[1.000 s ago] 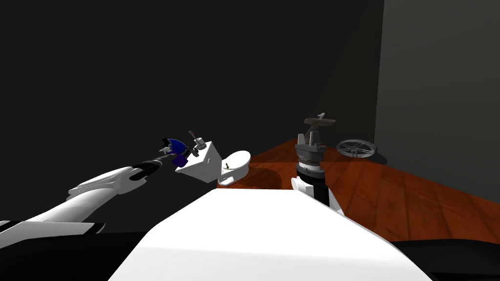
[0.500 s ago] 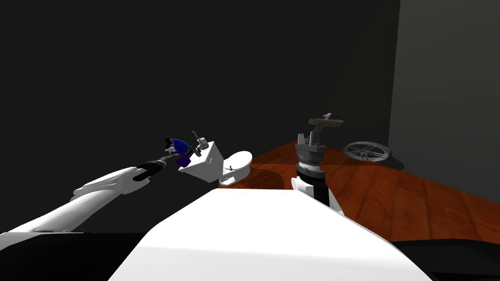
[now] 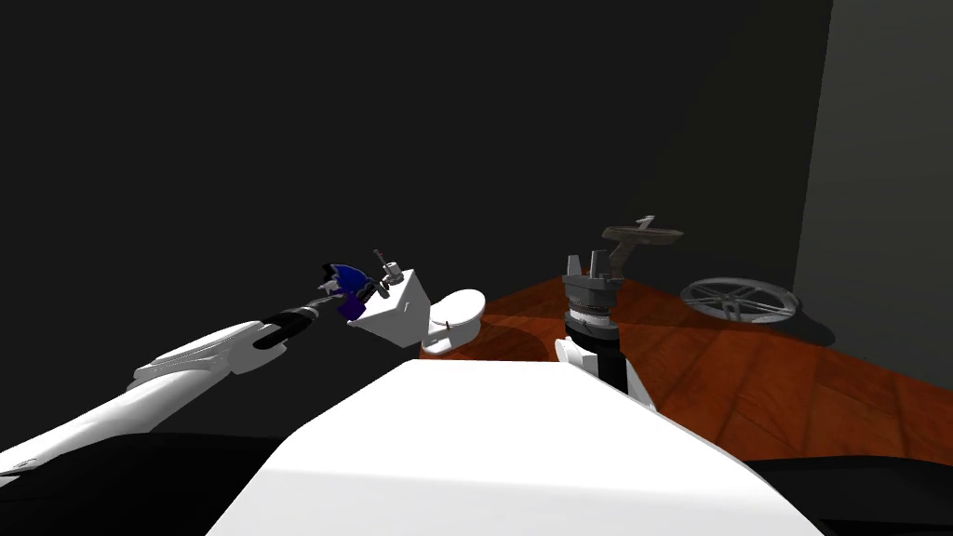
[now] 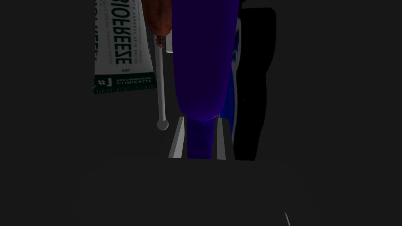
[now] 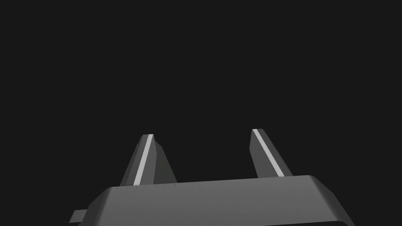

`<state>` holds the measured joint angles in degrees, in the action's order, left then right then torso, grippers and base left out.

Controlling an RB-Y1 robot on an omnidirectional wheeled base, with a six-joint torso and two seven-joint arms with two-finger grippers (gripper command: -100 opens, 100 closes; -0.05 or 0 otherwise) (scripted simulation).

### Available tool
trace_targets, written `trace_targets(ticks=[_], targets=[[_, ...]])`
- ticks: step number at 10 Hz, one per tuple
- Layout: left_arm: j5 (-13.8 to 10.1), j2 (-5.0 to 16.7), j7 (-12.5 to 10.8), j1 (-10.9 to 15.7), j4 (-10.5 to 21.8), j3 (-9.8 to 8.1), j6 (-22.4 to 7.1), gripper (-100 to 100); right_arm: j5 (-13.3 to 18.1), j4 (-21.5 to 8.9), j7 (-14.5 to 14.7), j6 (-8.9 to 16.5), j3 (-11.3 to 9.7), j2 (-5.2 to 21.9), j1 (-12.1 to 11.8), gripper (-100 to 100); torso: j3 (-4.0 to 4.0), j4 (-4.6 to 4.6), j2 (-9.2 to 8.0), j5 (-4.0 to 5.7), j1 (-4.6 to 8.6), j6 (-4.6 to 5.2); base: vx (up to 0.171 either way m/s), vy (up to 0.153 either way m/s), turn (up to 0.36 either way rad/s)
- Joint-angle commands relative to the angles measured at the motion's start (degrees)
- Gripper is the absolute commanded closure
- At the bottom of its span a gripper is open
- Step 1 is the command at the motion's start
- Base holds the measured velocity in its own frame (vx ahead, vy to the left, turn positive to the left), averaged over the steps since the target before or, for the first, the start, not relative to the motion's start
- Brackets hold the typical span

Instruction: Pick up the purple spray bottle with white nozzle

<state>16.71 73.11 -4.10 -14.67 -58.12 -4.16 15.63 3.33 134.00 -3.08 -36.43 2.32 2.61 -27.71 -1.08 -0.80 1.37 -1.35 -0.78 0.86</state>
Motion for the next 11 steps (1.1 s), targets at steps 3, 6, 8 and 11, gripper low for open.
trace_targets(ticks=[3,6,8,11], targets=[[-0.8,-0.5,0.7,-5.0,-6.6,-4.24,-3.0,100,0.0,0.0,0.0,0.0,0.0,0.0,0.0,0,-0.06,0.01,0.18,0.03,-0.11,-0.34,0.075,0.023,0.19],[-0.8,-0.5,0.7,-7.5,-11.6,-4.24,-3.0,100,0.0,0.0,0.0,0.0,0.0,0.0,0.0,0,-0.13,-0.05,0.21,-0.07,-0.06,0.09,0.032,0.013,-0.029],[-1.3,-1.1,1.6,-11.9,-15.3,-8.11,-5.3,100,0.0,0.0,0.0,0.0,0.0,0.0,0.0,0,-0.08,0.01,0.22,0.02,-0.06,-0.29,0.124,0.029,0.285],[-1.3,-1.1,1.6,-13.9,-20.3,-8.11,-5.3,100,0.0,0.0,0.0,0.0,0.0,0.0,0.0,0,-0.1,-0.01,0.18,-0.07,-0.07,0.11,0.027,0.015,-0.025]])
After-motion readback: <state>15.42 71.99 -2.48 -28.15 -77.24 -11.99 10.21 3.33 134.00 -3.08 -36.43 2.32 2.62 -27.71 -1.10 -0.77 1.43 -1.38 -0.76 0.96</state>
